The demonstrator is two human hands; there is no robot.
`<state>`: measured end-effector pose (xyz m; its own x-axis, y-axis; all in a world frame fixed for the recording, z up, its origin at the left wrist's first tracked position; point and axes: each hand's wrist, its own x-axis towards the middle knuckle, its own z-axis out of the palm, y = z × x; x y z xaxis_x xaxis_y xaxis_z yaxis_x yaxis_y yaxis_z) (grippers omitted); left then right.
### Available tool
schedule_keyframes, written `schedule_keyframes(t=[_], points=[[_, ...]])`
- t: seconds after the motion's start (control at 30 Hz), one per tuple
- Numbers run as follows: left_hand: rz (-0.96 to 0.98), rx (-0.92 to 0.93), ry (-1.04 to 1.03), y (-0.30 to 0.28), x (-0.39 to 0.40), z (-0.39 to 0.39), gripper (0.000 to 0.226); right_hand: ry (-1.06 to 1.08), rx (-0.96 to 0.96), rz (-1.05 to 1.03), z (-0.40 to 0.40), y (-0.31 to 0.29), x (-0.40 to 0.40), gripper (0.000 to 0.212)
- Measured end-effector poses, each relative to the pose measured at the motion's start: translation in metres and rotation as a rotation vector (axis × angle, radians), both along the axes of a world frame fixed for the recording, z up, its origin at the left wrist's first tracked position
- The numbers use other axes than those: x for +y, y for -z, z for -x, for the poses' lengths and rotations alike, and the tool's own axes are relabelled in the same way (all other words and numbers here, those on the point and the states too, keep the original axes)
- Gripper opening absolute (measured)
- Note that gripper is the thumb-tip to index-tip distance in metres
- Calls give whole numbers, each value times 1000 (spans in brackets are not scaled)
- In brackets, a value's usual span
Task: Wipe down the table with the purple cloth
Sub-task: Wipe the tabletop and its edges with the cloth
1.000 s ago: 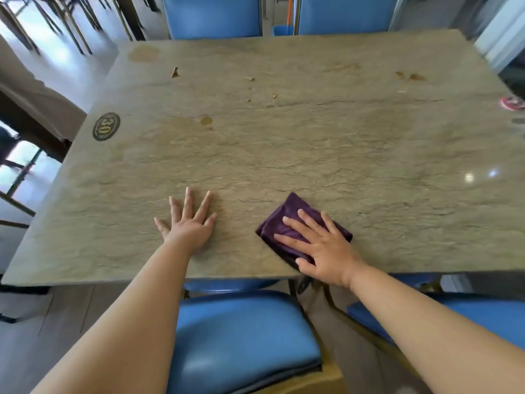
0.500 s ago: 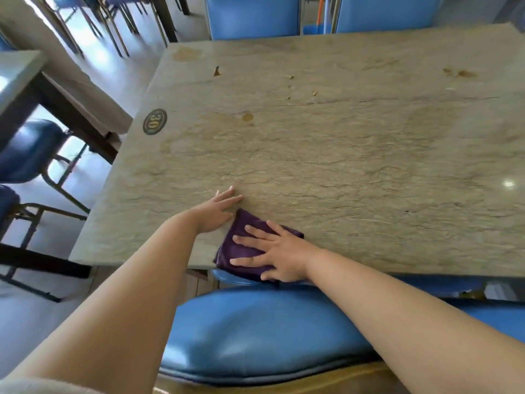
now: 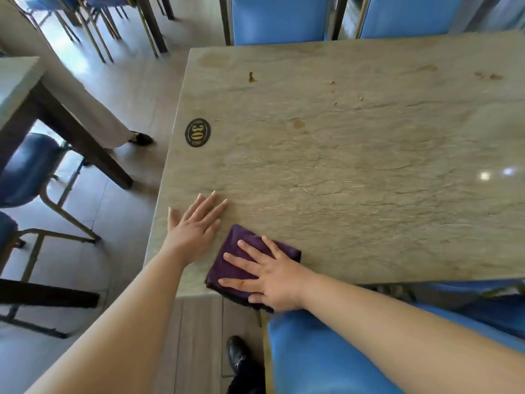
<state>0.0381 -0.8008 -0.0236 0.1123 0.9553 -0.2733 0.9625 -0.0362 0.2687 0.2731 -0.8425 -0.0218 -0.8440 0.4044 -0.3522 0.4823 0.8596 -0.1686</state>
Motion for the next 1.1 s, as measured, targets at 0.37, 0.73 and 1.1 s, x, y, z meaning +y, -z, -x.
schedule_keyframes(t=[0.37, 0.73, 1.1], points=[[-209, -35, 64, 14, -8, 20, 54, 1102, -60, -53, 22, 3, 81, 53], [-223, -57, -34, 20, -8, 19, 65, 715, 23, -117, 12, 12, 79, 53], [-167, -230, -4, 10, -5, 34, 67, 1115, 3, -126, 106, 9, 89, 53]])
